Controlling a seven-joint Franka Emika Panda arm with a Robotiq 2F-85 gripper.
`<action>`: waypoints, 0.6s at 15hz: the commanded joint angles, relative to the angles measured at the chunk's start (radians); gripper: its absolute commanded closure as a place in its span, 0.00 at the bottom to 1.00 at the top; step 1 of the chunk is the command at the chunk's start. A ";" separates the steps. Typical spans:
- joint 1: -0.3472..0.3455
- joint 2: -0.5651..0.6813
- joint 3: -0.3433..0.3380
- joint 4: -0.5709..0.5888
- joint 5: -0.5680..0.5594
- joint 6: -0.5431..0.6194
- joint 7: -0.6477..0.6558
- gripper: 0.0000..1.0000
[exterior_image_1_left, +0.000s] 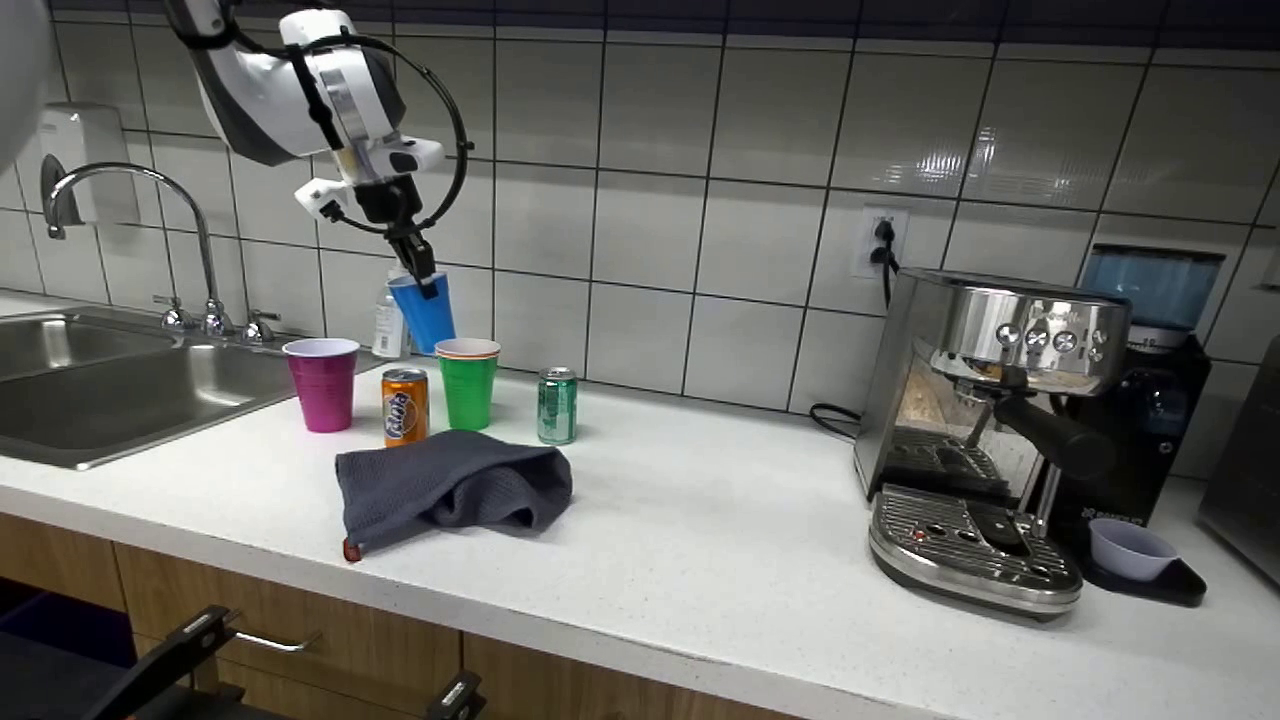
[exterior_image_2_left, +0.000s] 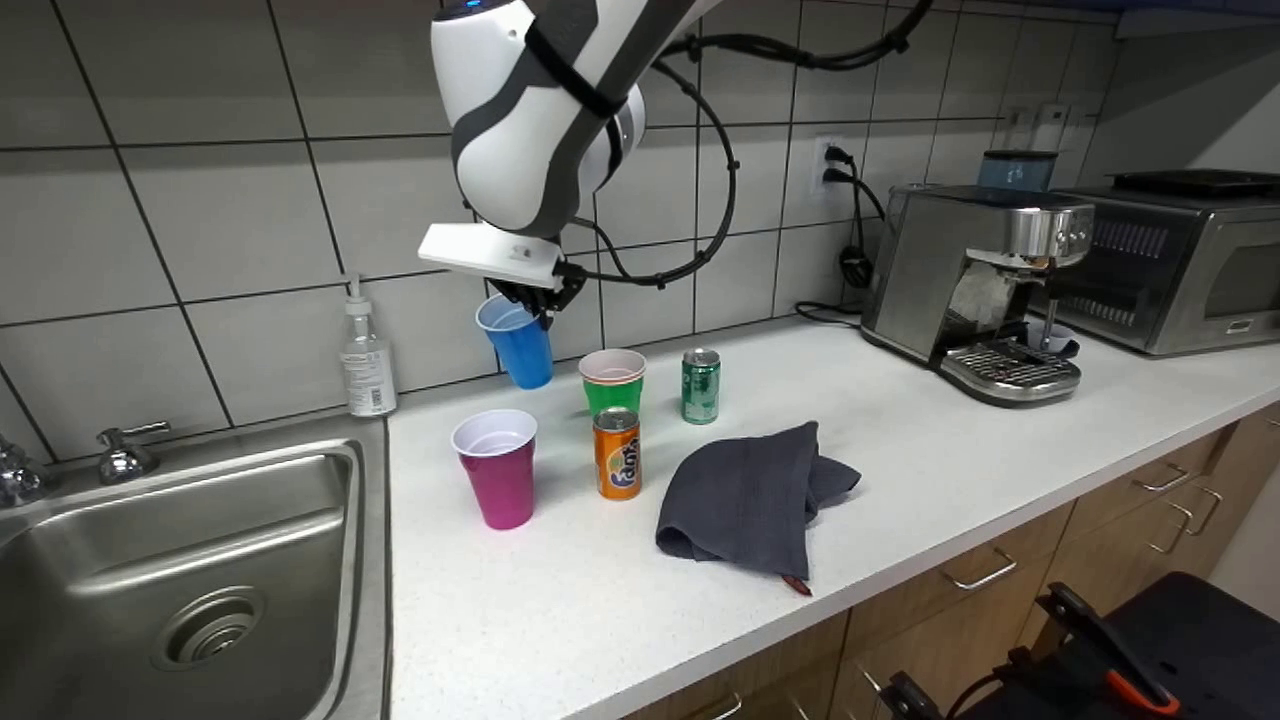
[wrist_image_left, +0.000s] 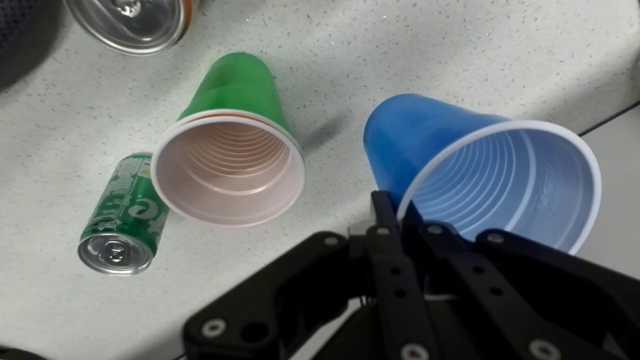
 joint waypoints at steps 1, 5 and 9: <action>-0.001 -0.076 0.004 -0.081 -0.037 0.041 0.004 0.99; 0.010 -0.116 -0.001 -0.129 -0.086 0.072 0.030 0.99; 0.016 -0.155 0.000 -0.180 -0.135 0.110 0.053 0.99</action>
